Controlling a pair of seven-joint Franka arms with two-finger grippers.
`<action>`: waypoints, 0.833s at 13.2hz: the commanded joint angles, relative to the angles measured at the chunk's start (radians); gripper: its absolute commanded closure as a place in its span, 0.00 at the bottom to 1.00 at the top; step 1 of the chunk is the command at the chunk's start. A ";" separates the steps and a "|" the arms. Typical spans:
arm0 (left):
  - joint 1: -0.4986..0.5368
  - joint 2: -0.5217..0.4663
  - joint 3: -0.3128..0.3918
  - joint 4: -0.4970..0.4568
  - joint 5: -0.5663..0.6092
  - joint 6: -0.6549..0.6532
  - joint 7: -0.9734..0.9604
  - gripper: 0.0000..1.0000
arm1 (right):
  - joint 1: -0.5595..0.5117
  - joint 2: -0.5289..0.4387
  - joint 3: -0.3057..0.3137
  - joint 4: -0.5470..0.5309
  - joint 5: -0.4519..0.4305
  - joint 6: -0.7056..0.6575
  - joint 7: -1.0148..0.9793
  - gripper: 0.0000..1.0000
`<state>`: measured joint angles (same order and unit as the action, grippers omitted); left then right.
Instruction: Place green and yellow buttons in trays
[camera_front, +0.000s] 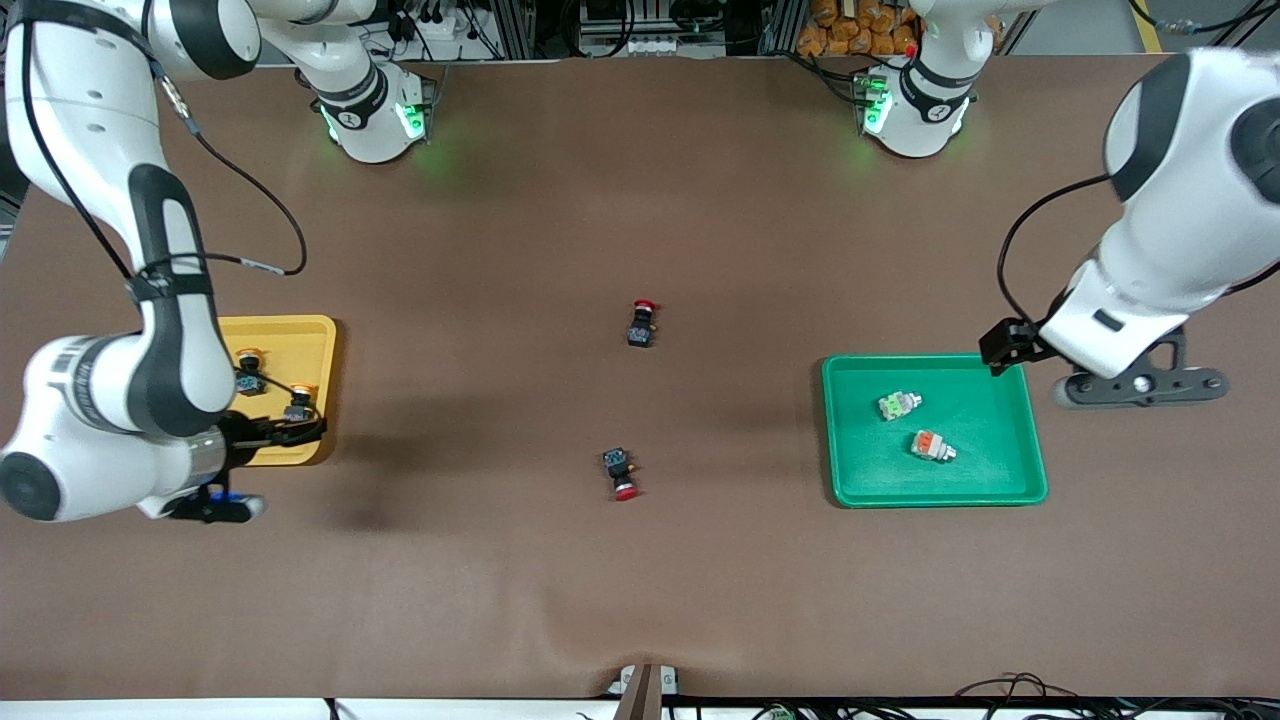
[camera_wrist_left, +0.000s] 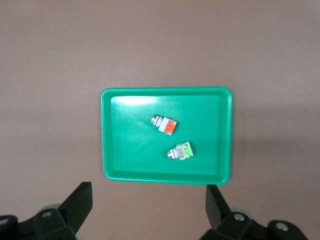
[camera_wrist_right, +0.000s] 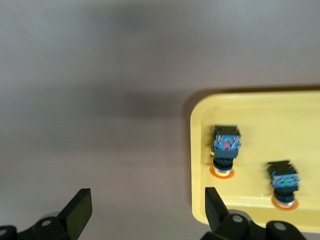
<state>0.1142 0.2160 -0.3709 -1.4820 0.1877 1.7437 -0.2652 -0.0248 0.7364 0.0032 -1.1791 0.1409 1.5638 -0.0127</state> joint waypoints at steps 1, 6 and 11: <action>0.018 -0.016 -0.010 0.063 -0.081 -0.044 0.004 0.00 | 0.003 0.006 -0.006 0.078 0.008 0.034 -0.013 0.00; 0.018 -0.101 -0.010 0.062 -0.097 -0.113 0.003 0.00 | -0.004 -0.096 -0.037 0.150 -0.007 0.052 -0.012 0.00; -0.040 -0.187 0.094 0.031 -0.108 -0.196 0.083 0.00 | 0.008 -0.270 -0.038 0.148 -0.034 -0.074 -0.003 0.00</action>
<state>0.1355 0.0777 -0.3485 -1.4177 0.0967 1.5783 -0.2169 -0.0229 0.5265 -0.0341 -0.9977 0.1288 1.5266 -0.0147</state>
